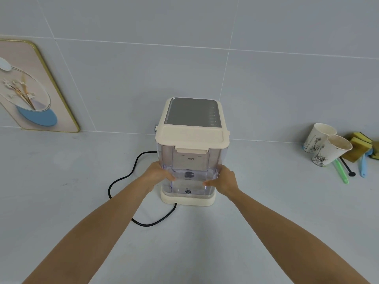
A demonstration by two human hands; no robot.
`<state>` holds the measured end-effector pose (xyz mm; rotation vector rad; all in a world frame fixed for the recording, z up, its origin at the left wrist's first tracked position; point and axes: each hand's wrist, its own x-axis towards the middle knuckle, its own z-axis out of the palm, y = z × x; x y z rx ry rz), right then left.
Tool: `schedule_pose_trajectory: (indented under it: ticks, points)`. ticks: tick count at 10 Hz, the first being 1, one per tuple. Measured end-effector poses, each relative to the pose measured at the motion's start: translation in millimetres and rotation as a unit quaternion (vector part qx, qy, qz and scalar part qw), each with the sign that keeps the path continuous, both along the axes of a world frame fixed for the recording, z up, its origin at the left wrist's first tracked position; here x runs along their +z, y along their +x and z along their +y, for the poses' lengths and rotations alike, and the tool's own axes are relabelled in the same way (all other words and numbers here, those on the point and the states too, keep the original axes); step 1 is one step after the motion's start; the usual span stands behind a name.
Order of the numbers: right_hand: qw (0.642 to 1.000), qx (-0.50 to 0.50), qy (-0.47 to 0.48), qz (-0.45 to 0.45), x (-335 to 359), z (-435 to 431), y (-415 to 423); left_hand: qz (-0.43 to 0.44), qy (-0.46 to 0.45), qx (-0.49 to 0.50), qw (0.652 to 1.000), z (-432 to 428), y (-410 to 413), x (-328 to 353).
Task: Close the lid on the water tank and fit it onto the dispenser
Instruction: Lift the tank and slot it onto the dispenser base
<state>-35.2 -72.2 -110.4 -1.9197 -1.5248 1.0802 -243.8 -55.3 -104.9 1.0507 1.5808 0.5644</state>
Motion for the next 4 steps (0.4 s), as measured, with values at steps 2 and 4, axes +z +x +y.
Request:
schedule_pose_trajectory:
  ticks: [2, 4]
  points:
    - [0.999, 0.021, -0.005, 0.032, 7.7, -7.5, 2.0, 0.011, 0.055, -0.031, 0.998, -10.4, -1.2, 1.9]
    - [0.996, 0.07, 0.036, 0.031, 25.3, -13.9, 7.5, 0.068, 0.137, -0.071, 0.986, -19.9, -7.4, 9.8]
